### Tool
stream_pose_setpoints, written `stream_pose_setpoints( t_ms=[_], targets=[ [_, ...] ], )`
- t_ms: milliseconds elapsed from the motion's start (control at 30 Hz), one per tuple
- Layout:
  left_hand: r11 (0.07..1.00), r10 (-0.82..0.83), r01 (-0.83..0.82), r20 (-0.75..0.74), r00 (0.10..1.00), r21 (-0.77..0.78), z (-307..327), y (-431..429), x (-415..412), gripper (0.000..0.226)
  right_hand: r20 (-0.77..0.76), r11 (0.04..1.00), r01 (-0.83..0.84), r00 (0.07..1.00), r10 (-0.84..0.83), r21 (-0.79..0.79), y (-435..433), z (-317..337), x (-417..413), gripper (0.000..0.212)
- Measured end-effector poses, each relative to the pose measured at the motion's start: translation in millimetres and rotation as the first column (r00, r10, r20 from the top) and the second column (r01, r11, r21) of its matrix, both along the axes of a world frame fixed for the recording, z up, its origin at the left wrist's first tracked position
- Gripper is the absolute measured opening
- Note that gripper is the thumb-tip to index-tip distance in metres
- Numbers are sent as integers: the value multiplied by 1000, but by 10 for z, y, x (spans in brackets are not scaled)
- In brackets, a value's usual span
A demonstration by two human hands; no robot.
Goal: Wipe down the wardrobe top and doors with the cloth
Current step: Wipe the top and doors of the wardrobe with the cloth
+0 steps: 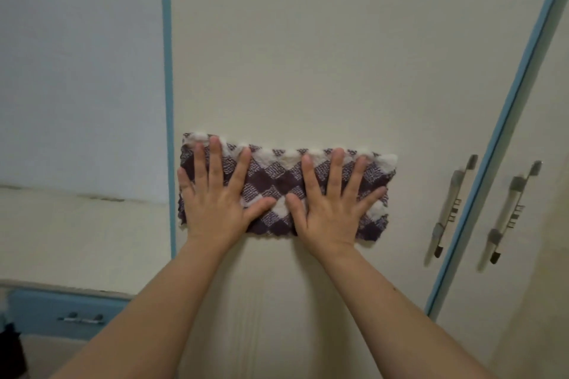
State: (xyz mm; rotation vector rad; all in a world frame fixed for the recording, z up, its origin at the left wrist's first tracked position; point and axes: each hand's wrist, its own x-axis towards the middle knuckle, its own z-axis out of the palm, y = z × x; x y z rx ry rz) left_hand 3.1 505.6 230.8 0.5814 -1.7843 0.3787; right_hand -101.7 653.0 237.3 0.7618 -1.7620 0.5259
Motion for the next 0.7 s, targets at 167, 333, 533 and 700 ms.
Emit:
stream_pose_setpoints(
  t_ms=[167,333,533,700],
  targets=[
    [996,-54,53,-18,998,-66,117,-348,180,88,-72,998,-40,997,37,-41,-439,50,218,63],
    [991,-96,91,-48,994,-103,124,-398,157,86,-148,997,-45,988,36,-60,-506,61,230,60],
    [986,-100,91,-60,993,-140,-84,-420,107,83,-182,998,-19,983,7,-61,-510,-98,209,58],
    [984,-86,73,-75,993,-164,-450,-391,76,79,-206,999,-6,979,-2,-36,-481,-450,182,57]
  ],
)
